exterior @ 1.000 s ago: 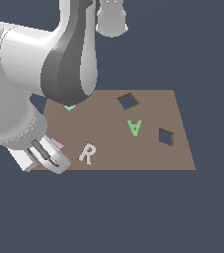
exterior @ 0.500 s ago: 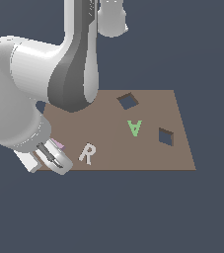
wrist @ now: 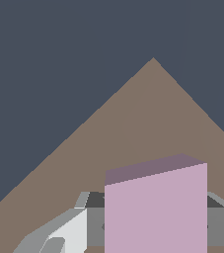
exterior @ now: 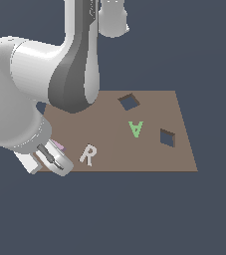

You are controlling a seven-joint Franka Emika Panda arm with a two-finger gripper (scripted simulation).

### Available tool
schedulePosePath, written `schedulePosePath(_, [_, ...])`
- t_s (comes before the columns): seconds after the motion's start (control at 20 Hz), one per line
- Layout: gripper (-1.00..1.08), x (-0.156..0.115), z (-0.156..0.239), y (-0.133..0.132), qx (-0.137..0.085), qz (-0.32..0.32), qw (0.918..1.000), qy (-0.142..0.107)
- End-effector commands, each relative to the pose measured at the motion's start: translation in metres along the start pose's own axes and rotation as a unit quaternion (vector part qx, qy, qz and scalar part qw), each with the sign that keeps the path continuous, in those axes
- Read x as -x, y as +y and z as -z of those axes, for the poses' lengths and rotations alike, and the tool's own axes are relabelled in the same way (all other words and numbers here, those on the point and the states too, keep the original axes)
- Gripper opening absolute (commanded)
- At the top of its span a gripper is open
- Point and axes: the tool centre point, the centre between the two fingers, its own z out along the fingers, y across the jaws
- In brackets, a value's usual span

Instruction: Insert a designated object into the corresponding slot on a board.

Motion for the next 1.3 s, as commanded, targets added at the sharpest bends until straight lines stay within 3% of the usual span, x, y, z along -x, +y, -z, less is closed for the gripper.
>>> schedulePosePath(0.0, [-1.0, 0.0, 0.0, 0.0, 0.0, 0.0, 1.0, 0.0])
schedulePosePath(0.6, [-1.0, 0.022, 0.001, -0.001, 0.0, -0.036, 0.9994, 0.0])
schedulePosePath(0.95, [-1.0, 0.056, 0.002, -0.007, 0.0, -0.09, 0.9959, 0.0])
schedulePosePath(1.25, [-1.0, 0.095, 0.003, -0.019, 0.0, -0.156, 0.9878, 0.0])
